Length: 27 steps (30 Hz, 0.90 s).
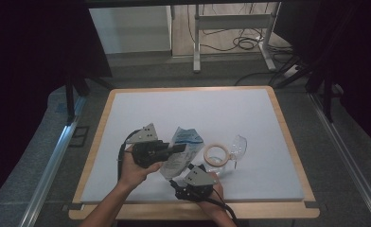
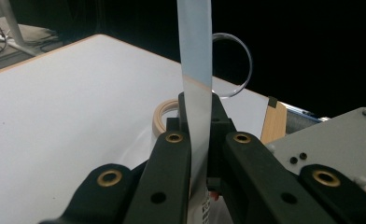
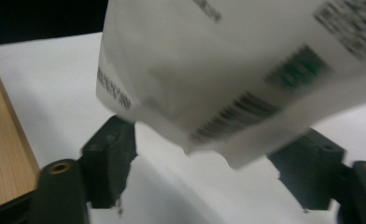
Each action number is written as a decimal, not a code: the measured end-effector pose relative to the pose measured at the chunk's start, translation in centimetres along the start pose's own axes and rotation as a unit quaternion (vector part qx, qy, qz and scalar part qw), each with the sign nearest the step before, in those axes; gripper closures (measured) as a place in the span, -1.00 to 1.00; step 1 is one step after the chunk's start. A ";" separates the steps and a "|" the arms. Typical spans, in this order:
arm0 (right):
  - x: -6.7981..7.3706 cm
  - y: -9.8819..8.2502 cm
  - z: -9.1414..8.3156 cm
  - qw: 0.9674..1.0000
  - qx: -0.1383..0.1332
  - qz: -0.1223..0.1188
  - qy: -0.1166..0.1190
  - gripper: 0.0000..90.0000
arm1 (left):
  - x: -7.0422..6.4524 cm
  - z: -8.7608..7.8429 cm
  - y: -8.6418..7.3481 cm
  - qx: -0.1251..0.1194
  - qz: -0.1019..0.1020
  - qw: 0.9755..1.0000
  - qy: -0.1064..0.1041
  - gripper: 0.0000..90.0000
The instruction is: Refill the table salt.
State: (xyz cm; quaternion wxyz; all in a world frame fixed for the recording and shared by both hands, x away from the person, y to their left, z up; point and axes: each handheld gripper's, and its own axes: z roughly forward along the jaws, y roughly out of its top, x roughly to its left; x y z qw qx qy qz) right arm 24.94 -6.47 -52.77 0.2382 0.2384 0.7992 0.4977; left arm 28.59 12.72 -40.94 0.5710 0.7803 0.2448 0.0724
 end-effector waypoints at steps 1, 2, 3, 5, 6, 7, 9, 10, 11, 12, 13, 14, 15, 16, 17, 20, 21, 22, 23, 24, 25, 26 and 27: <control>0.1 0.1 0.1 1.000 -0.003 0.005 0.001 -0.49 | 0.0 0.0 0.0 0.000 0.000 1.000 0.000 1.00; 0.1 0.1 0.1 1.000 -0.003 0.005 0.001 -0.49 | 0.0 0.0 0.0 0.000 0.000 1.000 0.000 1.00; 0.2 0.2 0.2 1.000 -0.002 0.005 -0.005 -0.52 | 0.0 0.1 0.0 -0.003 -0.001 1.000 0.000 1.00; 0.3 0.4 0.3 1.000 -0.006 0.011 -0.008 -0.54 | 0.0 0.0 0.1 -0.004 -0.003 1.000 0.001 1.00; 0.3 0.4 0.3 1.000 -0.008 0.013 -0.008 -0.55 | 0.0 0.0 0.1 -0.005 -0.004 1.000 0.002 1.00; 0.4 0.4 0.3 1.000 -0.010 0.015 -0.009 -0.55 | 0.1 -0.1 0.1 -0.006 -0.005 1.000 0.003 1.00; 0.4 0.4 0.2 1.000 -0.011 0.016 -0.005 -0.55 | 0.2 -0.1 0.1 -0.006 -0.007 1.000 0.004 1.00; 0.5 0.4 0.2 1.000 -0.015 0.016 -0.004 -0.55 | 0.2 -0.1 0.1 -0.006 -0.007 1.000 0.004 1.00; 0.5 0.4 0.2 1.000 -0.014 0.015 -0.004 -0.55 | 0.3 -0.1 0.1 -0.009 -0.010 1.000 0.006 1.00; 0.5 0.4 0.1 1.000 -0.015 0.016 -0.001 -0.55 | 0.3 -0.1 0.1 -0.009 -0.010 1.000 0.006 1.00; 0.6 0.4 0.1 1.000 -0.017 0.016 0.003 -0.54 | 0.3 -0.1 0.0 -0.007 -0.009 1.000 0.009 1.00; 0.7 0.3 0.1 1.000 -0.020 0.013 0.003 -0.54 | 0.4 -0.1 0.0 -0.007 -0.010 1.000 0.010 1.00; 0.7 0.3 0.1 1.000 -0.023 0.009 0.005 -0.53 | 0.4 -0.1 0.0 -0.006 -0.010 1.000 0.011 1.00; 0.8 0.3 0.1 1.000 -0.024 0.010 0.007 -0.50 | 0.4 -0.1 0.0 -0.006 -0.010 1.000 0.011 1.00; 0.8 0.3 0.1 1.000 -0.023 0.009 0.007 -0.47 | 0.5 -0.1 -0.1 -0.006 -0.012 1.000 0.011 1.00; 0.7 0.2 0.0 0.999 -0.026 0.012 0.016 -0.42 | 0.5 -0.1 -0.1 -0.006 -0.015 1.000 0.013 1.00; 0.7 0.2 0.0 0.999 -0.028 0.012 0.020 -0.40 | 0.6 0.0 -0.1 -0.006 -0.015 1.000 0.013 1.00; 0.7 0.2 -0.1 0.999 -0.030 0.013 0.022 -0.38 | 0.6 0.0 -0.1 -0.004 -0.015 1.000 0.014 1.00; 0.6 0.1 -0.1 0.999 -0.031 0.015 0.024 -0.29 | 0.6 0.0 -0.2 -0.004 -0.015 1.000 0.014 1.00; 0.6 0.1 -0.1 0.999 -0.031 0.015 0.024 -0.29 | 0.6 0.0 -0.2 -0.004 -0.015 1.000 0.014 1.00; 0.4 0.0 -0.3 0.998 -0.040 0.034 0.038 -0.17 | 0.6 0.1 -0.2 -0.004 -0.016 1.000 0.014 1.00; 0.3 0.0 -0.3 0.998 -0.041 0.036 0.041 -0.17 | 0.6 0.1 -0.2 -0.004 -0.017 1.000 0.014 1.00; 0.4 0.0 -0.3 0.998 -0.041 0.039 0.041 -0.17 | 0.6 0.2 -0.2 -0.003 -0.017 1.000 0.014 1.00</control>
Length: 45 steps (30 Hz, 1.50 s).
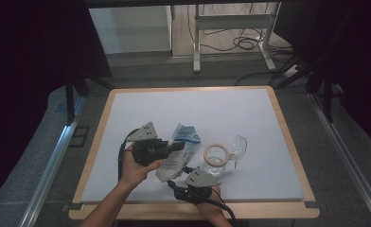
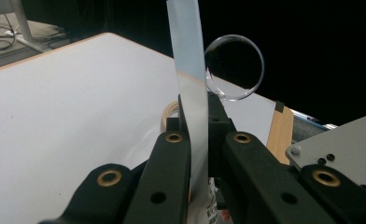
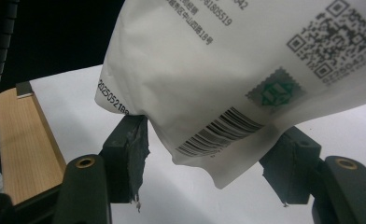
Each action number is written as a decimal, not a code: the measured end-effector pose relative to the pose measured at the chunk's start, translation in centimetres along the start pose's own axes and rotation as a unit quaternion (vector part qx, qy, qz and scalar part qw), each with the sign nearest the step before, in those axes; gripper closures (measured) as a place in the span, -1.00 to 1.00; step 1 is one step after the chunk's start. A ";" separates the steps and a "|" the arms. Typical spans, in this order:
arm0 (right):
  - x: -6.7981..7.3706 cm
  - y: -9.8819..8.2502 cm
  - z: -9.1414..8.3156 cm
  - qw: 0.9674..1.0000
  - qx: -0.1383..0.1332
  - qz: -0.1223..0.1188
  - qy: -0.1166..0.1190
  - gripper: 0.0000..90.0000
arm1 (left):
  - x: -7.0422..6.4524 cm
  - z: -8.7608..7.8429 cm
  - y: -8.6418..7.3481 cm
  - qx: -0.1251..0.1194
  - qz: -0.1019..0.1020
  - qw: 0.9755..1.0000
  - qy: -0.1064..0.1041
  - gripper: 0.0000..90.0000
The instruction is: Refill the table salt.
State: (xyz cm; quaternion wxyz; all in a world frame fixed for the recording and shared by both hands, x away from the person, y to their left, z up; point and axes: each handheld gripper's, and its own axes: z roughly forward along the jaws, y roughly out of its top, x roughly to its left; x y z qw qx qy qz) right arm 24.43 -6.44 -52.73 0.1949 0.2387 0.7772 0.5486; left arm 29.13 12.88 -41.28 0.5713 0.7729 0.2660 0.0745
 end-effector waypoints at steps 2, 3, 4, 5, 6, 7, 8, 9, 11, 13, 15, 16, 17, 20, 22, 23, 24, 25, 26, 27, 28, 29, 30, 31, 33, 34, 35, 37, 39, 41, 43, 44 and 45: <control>0.0 0.0 0.0 1.000 -0.001 0.006 0.005 -0.17 | 0.0 0.1 0.0 0.000 0.000 1.000 0.002 1.00; 0.0 0.0 0.0 1.000 -0.002 0.008 0.008 -0.17 | 0.0 0.2 0.0 0.000 0.001 1.000 0.006 1.00; 0.0 0.0 0.0 1.000 -0.003 0.011 0.010 -0.18 | 0.1 0.3 0.0 0.001 0.002 1.000 0.007 1.00; 0.0 0.0 0.0 1.000 -0.004 0.012 0.012 -0.18 | 0.1 0.3 0.0 0.001 0.001 1.000 0.008 1.00; 0.1 0.0 0.0 1.000 -0.005 0.013 0.012 -0.18 | 0.1 0.3 0.0 0.001 0.002 1.000 0.009 1.00; 0.1 0.0 0.0 1.000 -0.005 0.013 0.012 -0.18 | 0.1 0.3 0.0 0.001 0.002 1.000 0.009 1.00; 0.1 0.0 -0.1 1.000 -0.005 0.018 0.013 -0.18 | 0.2 0.4 0.1 0.003 0.002 1.000 0.011 1.00; 0.1 0.0 -0.1 1.000 -0.007 0.017 0.012 -0.18 | 0.2 0.4 0.1 0.003 0.002 1.000 0.011 1.00; 0.1 0.0 -0.2 1.000 -0.009 0.020 0.010 -0.18 | 0.4 0.6 0.1 0.005 -0.001 1.000 0.011 1.00; 0.1 -0.1 -0.2 1.000 -0.011 0.024 0.011 -0.18 | 0.5 0.6 0.1 0.006 -0.001 1.000 0.010 1.00; 0.1 -0.1 -0.2 0.999 -0.012 0.031 0.009 -0.18 | 0.5 0.8 0.2 0.008 0.001 1.000 0.009 1.00; 0.2 -0.1 0.0 0.999 -0.015 0.037 0.004 -0.18 | 0.5 0.8 0.4 0.010 0.003 1.000 0.010 1.00; 0.2 -0.1 0.0 0.999 -0.016 0.041 0.003 -0.18 | 0.5 0.8 0.5 0.012 0.007 1.000 0.012 1.00; 0.3 0.0 0.3 0.999 -0.022 0.046 0.001 -0.18 | 0.5 0.8 0.7 0.015 0.009 1.000 0.014 1.00; 0.3 0.0 0.4 0.998 -0.026 0.056 0.001 -0.18 | 0.6 0.8 0.8 0.017 0.011 1.000 0.016 1.00; 0.3 0.0 0.4 0.998 -0.026 0.056 0.001 -0.18 | 0.6 0.8 0.8 0.017 0.011 1.000 0.016 1.00; 0.3 0.0 0.4 0.998 -0.027 0.061 -0.001 -0.18 | 0.7 0.9 0.8 0.020 0.011 1.000 0.014 1.00; 0.3 0.0 0.4 0.998 -0.027 0.061 -0.001 -0.18 | 0.7 0.9 0.8 0.020 0.011 1.000 0.014 1.00; 0.4 -0.1 0.5 0.998 -0.028 0.063 -0.005 -0.18 | 0.7 1.1 0.8 0.023 0.010 1.000 0.013 1.00; 0.4 -0.1 0.5 0.998 -0.028 0.063 -0.005 -0.18 | 0.7 1.1 0.8 0.023 0.010 1.000 0.013 1.00; 0.4 -0.2 0.4 0.997 -0.025 0.066 -0.009 -0.18 | 0.7 1.2 0.8 0.023 0.010 1.000 0.015 1.00; 0.4 -0.2 0.4 0.997 -0.025 0.066 -0.011 -0.18 | 0.8 1.3 0.8 0.023 0.007 1.000 0.012 1.00; 0.3 -0.2 0.4 0.998 -0.025 0.065 -0.013 -0.18 | 0.8 1.4 0.8 0.026 0.006 1.000 0.007 1.00; 0.3 -0.2 0.4 0.998 -0.025 0.065 -0.013 -0.18 | 0.8 1.4 0.8 0.026 0.006 1.000 0.007 1.00; 0.3 -0.3 0.4 0.997 -0.026 0.066 -0.016 -0.19 | 0.8 1.7 0.9 0.026 0.008 1.000 0.010 1.00; 0.2 -0.3 0.3 0.997 -0.026 0.070 -0.016 -0.19 | 0.8 1.7 0.9 0.026 0.008 1.000 0.010 1.00; 0.3 -0.3 0.3 0.997 -0.026 0.073 -0.017 -0.19 | 0.8 1.8 1.0 0.026 0.007 1.000 0.014 1.00; 0.2 -0.3 0.2 0.997 -0.028 0.075 -0.017 -0.19 | 0.7 2.0 1.0 0.028 0.009 0.999 0.012 1.00; 0.2 -0.3 0.2 0.997 -0.029 0.077 -0.016 -0.19 | 0.7 2.1 1.1 0.029 0.011 0.999 0.012 1.00; 0.1 -0.4 0.2 0.996 -0.029 0.080 -0.014 -0.19 | 0.6 2.3 1.1 0.031 0.013 0.999 0.011 1.00; 0.1 -0.4 0.1 0.996 -0.030 0.081 -0.013 -0.19 | 0.6 2.4 1.2 0.035 0.013 0.999 0.007 1.00; 0.0 -0.5 0.1 0.996 -0.028 0.082 -0.013 -0.19 | 0.5 2.6 1.2 0.041 0.016 0.999 0.007 1.00; 0.0 -0.5 0.1 0.996 -0.028 0.082 -0.013 -0.19 | 0.5 2.6 1.2 0.041 0.016 0.999 0.007 1.00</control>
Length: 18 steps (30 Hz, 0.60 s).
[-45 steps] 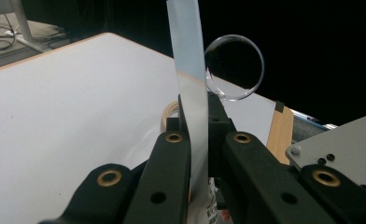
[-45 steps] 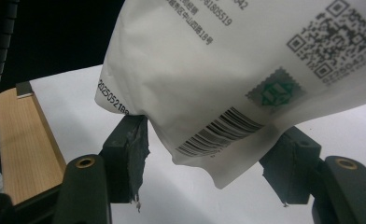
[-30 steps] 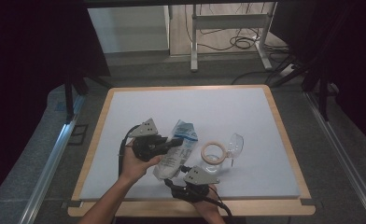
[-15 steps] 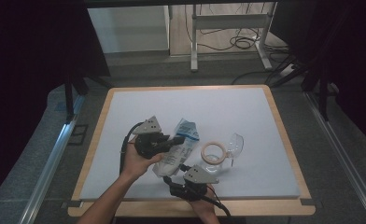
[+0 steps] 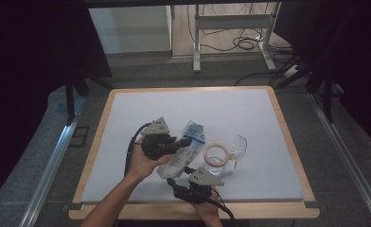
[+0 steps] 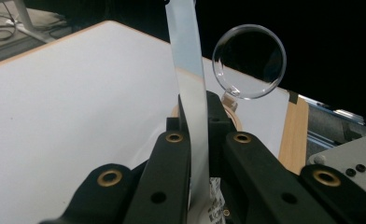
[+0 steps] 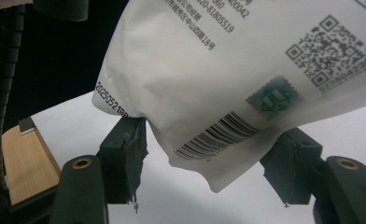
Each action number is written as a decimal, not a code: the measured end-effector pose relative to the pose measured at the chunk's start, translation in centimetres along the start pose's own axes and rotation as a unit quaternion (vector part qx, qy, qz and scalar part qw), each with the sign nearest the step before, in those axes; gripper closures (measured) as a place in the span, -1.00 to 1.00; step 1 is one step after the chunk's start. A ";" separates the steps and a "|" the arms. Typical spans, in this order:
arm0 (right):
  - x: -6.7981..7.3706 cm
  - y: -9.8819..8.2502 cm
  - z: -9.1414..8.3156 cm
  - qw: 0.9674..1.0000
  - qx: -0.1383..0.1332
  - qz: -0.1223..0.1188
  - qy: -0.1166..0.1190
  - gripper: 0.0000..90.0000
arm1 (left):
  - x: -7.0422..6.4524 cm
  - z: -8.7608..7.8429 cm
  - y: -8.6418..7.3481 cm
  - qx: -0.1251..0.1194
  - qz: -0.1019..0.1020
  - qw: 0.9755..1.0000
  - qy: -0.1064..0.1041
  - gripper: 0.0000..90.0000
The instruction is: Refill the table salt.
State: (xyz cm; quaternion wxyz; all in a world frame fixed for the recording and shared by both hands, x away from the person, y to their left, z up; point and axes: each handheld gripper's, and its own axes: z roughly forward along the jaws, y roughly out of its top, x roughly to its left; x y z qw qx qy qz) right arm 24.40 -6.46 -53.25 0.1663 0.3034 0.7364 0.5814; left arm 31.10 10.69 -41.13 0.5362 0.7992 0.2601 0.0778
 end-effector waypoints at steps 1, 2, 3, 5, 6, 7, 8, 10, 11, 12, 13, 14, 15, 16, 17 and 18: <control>-0.1 -0.1 0.0 1.000 0.001 0.002 0.001 -0.19 | 0.0 0.1 0.0 0.002 0.000 1.000 -0.004 1.00; -0.1 -0.1 0.0 1.000 0.001 0.003 0.000 -0.19 | -0.1 0.2 0.1 0.003 0.006 1.000 0.007 1.00; -0.1 -0.1 0.0 1.000 0.000 0.004 0.000 -0.19 | -0.2 0.3 0.1 0.001 0.005 1.000 0.006 1.00; -0.2 -0.1 0.0 1.000 -0.001 0.006 -0.001 -0.19 | -0.2 0.3 0.2 0.005 0.010 1.000 0.008 1.00; -0.1 -0.1 0.0 1.000 -0.001 0.006 -0.004 -0.19 | -0.2 0.4 0.3 0.007 0.011 1.000 0.009 1.00; -0.1 -0.1 0.0 1.000 0.000 0.005 -0.008 -0.19 | -0.3 0.5 0.4 0.008 0.009 1.000 0.008 1.00; -0.1 0.0 0.0 1.000 -0.001 0.003 -0.011 -0.19 | -0.3 0.5 0.4 0.008 0.009 1.000 0.008 1.00; -0.1 0.0 0.0 1.000 -0.002 0.006 -0.013 -0.19 | -0.2 0.7 0.6 0.015 0.011 1.000 0.009 1.00; -0.1 0.0 0.0 1.000 -0.003 0.008 -0.014 -0.19 | -0.2 0.7 0.7 0.020 0.011 1.000 0.009 1.00; 0.0 -0.1 0.0 1.000 -0.007 0.014 -0.017 -0.19 | -0.2 0.9 0.9 0.025 0.011 1.000 0.009 1.00; 0.0 -0.1 0.1 1.000 -0.008 0.017 -0.019 -0.20 | -0.2 1.0 0.9 0.028 0.011 0.999 0.009 1.00; 0.0 -0.1 0.1 1.000 -0.008 0.017 -0.019 -0.20 | -0.2 1.0 0.9 0.028 0.011 0.999 0.009 1.00; 0.1 -0.2 0.2 0.999 -0.010 0.026 -0.023 -0.20 | -0.2 1.2 1.1 0.035 0.011 0.999 0.009 1.00; 0.1 -0.2 0.2 0.999 -0.010 0.026 -0.023 -0.20 | -0.2 1.2 1.1 0.035 0.011 0.999 0.009 1.00; 0.3 -0.2 0.2 0.999 -0.011 0.034 -0.025 -0.20 | -0.2 1.5 1.1 0.040 0.009 0.999 0.010 1.00; 0.3 -0.2 0.3 0.999 -0.010 0.036 -0.026 -0.20 | -0.2 1.6 1.2 0.043 0.009 0.999 0.012 1.00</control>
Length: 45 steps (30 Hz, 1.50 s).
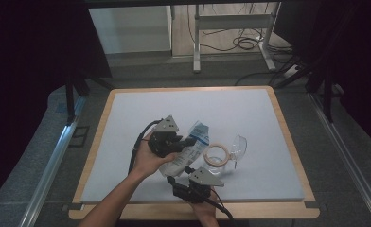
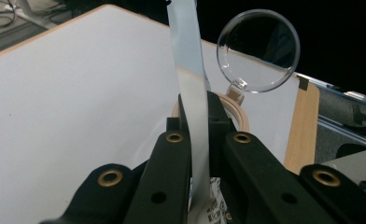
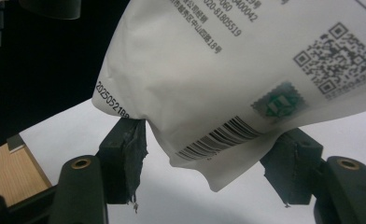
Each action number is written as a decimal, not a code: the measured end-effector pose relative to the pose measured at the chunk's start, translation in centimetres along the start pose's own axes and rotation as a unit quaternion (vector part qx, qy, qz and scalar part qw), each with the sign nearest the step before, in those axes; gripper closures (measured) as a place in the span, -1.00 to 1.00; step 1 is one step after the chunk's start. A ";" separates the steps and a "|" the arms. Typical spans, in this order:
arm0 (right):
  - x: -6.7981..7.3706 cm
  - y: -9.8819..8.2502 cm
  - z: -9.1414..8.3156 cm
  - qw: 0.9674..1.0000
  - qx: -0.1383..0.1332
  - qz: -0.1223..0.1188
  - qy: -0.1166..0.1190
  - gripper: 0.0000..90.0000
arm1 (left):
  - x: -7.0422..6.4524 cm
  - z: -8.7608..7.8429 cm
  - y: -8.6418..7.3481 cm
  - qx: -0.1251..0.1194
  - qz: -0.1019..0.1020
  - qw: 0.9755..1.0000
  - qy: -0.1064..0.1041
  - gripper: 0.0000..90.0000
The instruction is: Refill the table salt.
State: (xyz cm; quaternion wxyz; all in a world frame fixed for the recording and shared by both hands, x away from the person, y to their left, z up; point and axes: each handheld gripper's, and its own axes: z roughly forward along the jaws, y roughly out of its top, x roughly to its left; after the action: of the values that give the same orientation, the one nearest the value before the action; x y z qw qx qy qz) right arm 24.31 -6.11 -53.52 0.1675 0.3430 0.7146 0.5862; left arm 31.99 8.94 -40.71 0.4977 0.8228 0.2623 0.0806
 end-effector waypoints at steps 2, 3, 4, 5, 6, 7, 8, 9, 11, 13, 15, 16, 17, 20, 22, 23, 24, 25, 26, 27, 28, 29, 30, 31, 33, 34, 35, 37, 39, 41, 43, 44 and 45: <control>0.0 0.0 0.0 1.000 0.001 0.003 -0.003 -0.20 | 0.1 0.1 0.0 0.001 -0.002 1.000 0.001 1.00; 0.2 -0.1 0.1 1.000 0.000 0.007 -0.012 -0.20 | 0.1 0.3 0.1 0.003 -0.006 1.000 -0.003 1.00; 0.2 -0.1 0.1 1.000 0.000 0.007 -0.012 -0.20 | 0.2 0.3 0.1 0.004 -0.007 1.000 -0.004 1.00; 0.4 -0.1 0.1 1.000 -0.003 0.006 -0.024 -0.20 | 0.1 0.6 0.2 0.009 -0.005 1.000 -0.005 1.00; 0.4 -0.1 0.1 1.000 -0.003 0.006 -0.024 -0.20 | 0.1 0.6 0.2 0.009 -0.005 1.000 -0.005 1.00; 0.5 -0.2 0.1 1.000 -0.005 0.005 -0.029 -0.20 | 0.0 0.8 0.3 0.014 -0.001 1.000 -0.006 1.00; 0.6 -0.3 0.1 1.000 -0.005 0.007 -0.030 -0.20 | -0.1 0.9 0.4 0.018 0.001 1.000 -0.006 1.00; 0.6 -0.3 0.1 0.999 -0.004 0.011 -0.030 -0.20 | -0.2 1.0 0.5 0.020 0.004 1.000 -0.006 1.00; 0.6 -0.3 0.1 0.999 -0.004 0.011 -0.036 -0.20 | -0.3 1.1 0.5 0.024 0.006 1.000 -0.007 1.00; 0.7 -0.3 0.1 0.999 -0.004 0.014 -0.038 -0.20 | -0.3 1.2 0.6 0.026 0.007 1.000 -0.008 1.00; 0.8 -0.3 0.1 0.999 -0.001 0.014 -0.042 -0.19 | -0.2 1.3 0.6 0.029 0.008 1.000 -0.009 1.00; 0.8 -0.3 0.1 0.999 -0.001 0.012 -0.045 -0.19 | -0.2 1.3 0.7 0.030 0.008 0.999 -0.010 1.00; 0.9 -0.2 0.1 0.999 -0.003 0.007 -0.049 -0.19 | -0.2 1.3 0.7 0.029 0.007 0.999 -0.013 1.00; 1.2 -0.2 0.1 0.998 -0.005 0.001 -0.062 -0.19 | -0.2 1.4 0.9 0.035 0.009 0.999 -0.015 1.00; 1.4 -0.2 0.2 0.998 -0.005 -0.004 -0.067 -0.19 | -0.2 1.3 1.0 0.036 0.009 0.999 -0.017 1.00; 1.6 -0.2 0.1 0.997 -0.008 -0.007 -0.076 -0.19 | -0.2 1.3 1.2 0.039 0.012 0.999 -0.018 1.00; 1.7 -0.1 0.1 0.997 -0.009 -0.007 -0.077 -0.18 | -0.2 1.3 1.2 0.039 0.012 0.999 -0.018 1.00; 1.7 -0.1 0.1 0.997 -0.009 -0.010 -0.078 -0.16 | -0.1 1.2 1.3 0.040 0.013 0.999 -0.015 1.00; 1.7 0.0 0.0 0.997 -0.009 -0.012 -0.077 -0.15 | -0.1 1.2 1.3 0.040 0.013 0.999 -0.015 1.00; 1.7 0.0 0.0 0.997 -0.008 -0.016 -0.076 -0.14 | 0.0 1.1 1.3 0.042 0.013 0.999 -0.015 1.00; 1.7 0.1 -0.1 0.997 -0.007 -0.017 -0.074 -0.12 | 0.1 1.1 1.3 0.042 0.012 0.999 -0.015 1.00; 1.7 0.1 -0.1 0.997 -0.007 -0.017 -0.074 -0.12 | 0.1 1.1 1.3 0.042 0.012 0.999 -0.015 1.00; 1.7 0.1 -0.1 0.997 -0.005 -0.018 -0.073 -0.11 | 0.2 1.0 1.3 0.042 0.011 0.999 -0.015 1.00; 1.7 0.2 -0.1 0.997 -0.003 -0.020 -0.071 -0.10 | 0.2 1.0 1.3 0.040 0.008 0.999 -0.018 1.00; 1.7 0.3 -0.1 0.997 -0.003 -0.018 -0.069 -0.10 | 0.2 1.0 1.4 0.041 0.009 0.999 -0.017 1.00; 1.7 0.3 -0.1 0.997 -0.002 -0.018 -0.068 -0.10 | 0.1 1.0 1.4 0.041 0.010 0.999 -0.017 1.00; 1.7 0.4 0.0 0.998 -0.002 -0.019 -0.068 -0.10 | 0.1 1.0 1.5 0.042 0.012 0.999 -0.017 1.00; 1.8 0.4 0.0 0.998 -0.002 -0.021 -0.065 -0.10 | -0.1 1.1 1.6 0.046 0.016 0.999 -0.015 1.00; 1.8 0.5 0.0 0.998 -0.002 -0.023 -0.062 -0.10 | -0.1 1.1 1.7 0.049 0.020 0.999 -0.014 1.00; 1.8 0.6 0.0 0.998 -0.002 -0.030 -0.062 -0.10 | -0.2 1.2 1.8 0.052 0.024 0.998 -0.015 1.00; 1.8 0.6 -0.1 0.998 -0.001 -0.033 -0.061 -0.10 | -0.3 1.3 1.9 0.053 0.025 0.998 -0.016 1.00; 1.8 0.6 -0.1 0.998 -0.001 -0.033 -0.061 -0.10 | -0.3 1.3 1.9 0.053 0.025 0.998 -0.016 1.00; 1.8 0.7 -0.1 0.998 0.000 -0.033 -0.062 -0.10 | -0.4 1.5 2.0 0.053 0.024 0.998 -0.016 1.00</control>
State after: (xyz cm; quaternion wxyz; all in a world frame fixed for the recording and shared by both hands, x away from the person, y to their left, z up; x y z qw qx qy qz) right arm 23.19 -4.86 -52.57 0.2310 0.3547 0.7140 0.5577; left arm 32.94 6.85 -39.68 0.4555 0.8553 0.2381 0.0652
